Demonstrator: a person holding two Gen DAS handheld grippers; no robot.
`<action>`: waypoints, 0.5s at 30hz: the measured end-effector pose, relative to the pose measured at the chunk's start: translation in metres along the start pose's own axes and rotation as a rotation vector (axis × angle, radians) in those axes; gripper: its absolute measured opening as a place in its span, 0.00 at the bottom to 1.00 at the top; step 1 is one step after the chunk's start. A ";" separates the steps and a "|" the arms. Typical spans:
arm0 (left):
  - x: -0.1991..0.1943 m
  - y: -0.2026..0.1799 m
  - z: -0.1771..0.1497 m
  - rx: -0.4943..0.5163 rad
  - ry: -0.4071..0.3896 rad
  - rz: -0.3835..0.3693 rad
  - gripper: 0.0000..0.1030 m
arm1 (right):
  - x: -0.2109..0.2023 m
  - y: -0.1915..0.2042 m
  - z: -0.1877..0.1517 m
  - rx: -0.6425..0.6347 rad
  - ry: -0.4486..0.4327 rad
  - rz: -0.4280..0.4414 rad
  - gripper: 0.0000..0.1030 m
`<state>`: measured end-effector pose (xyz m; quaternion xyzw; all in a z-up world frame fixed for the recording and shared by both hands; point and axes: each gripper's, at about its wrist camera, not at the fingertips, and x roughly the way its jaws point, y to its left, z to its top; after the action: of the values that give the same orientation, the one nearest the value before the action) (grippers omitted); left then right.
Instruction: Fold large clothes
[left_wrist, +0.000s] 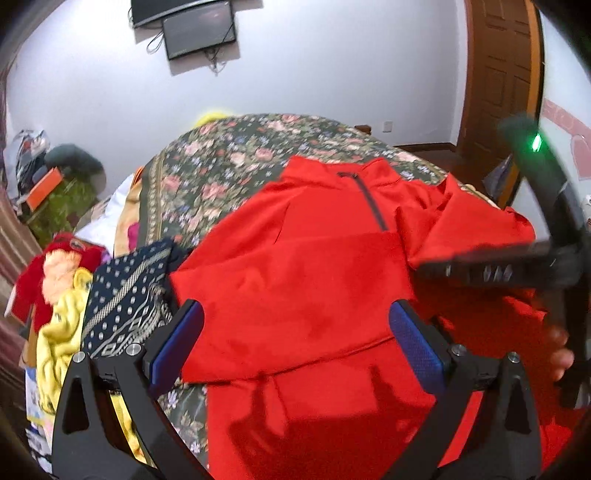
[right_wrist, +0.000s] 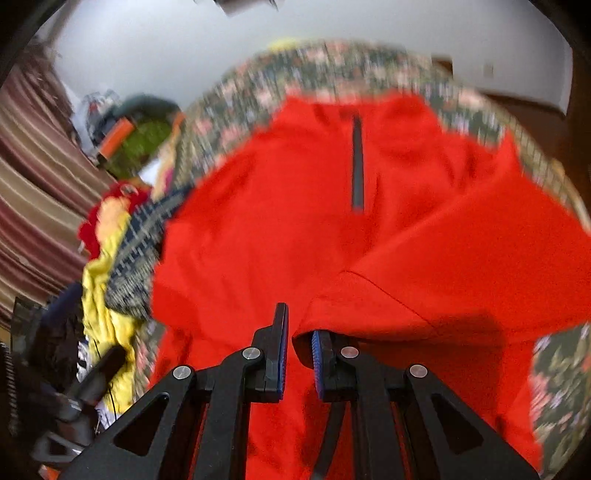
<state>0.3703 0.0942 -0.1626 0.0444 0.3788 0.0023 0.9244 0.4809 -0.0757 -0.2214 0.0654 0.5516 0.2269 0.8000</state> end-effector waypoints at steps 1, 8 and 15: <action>0.001 0.003 -0.004 -0.007 0.008 0.002 0.98 | 0.009 -0.003 -0.003 0.017 0.036 -0.012 0.09; 0.005 0.016 -0.023 -0.033 0.058 0.010 0.98 | 0.033 -0.030 -0.024 0.182 0.240 0.014 0.09; -0.001 0.007 -0.027 -0.017 0.072 0.021 0.98 | -0.003 -0.034 -0.023 0.144 0.229 0.036 0.09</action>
<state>0.3507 0.1037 -0.1801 0.0406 0.4114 0.0167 0.9104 0.4689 -0.1105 -0.2401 0.1062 0.6531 0.2067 0.7207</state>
